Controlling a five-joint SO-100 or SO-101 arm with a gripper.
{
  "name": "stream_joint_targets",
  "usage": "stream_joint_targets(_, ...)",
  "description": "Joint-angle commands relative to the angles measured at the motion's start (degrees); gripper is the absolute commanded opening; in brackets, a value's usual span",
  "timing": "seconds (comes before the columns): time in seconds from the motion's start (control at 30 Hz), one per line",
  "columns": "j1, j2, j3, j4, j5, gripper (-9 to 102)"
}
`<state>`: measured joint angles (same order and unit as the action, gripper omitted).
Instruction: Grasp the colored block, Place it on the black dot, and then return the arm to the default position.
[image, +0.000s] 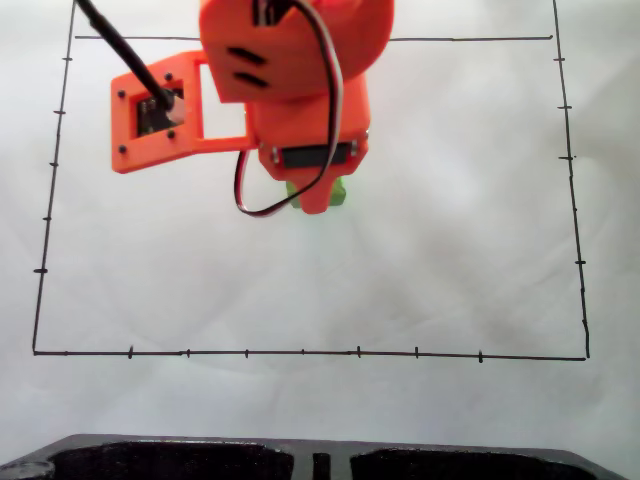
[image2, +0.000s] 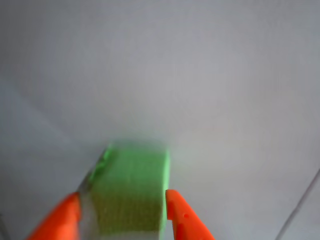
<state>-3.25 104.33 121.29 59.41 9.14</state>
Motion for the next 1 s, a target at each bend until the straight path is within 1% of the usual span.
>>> stream_joint_targets(0.0,0.2,2.1,0.2,-0.7,-0.3,28)
stream_joint_targets(0.07,0.2,1.8,0.4,-1.1,-0.2,31)
stream_joint_targets(0.4,-0.9,4.0,1.1,0.3,-0.9,38)
stream_joint_targets(0.7,-0.1,14.9,1.1,8.9,-5.2,39)
stream_joint_targets(0.97,-0.1,29.4,1.1,16.9,-13.5,36)
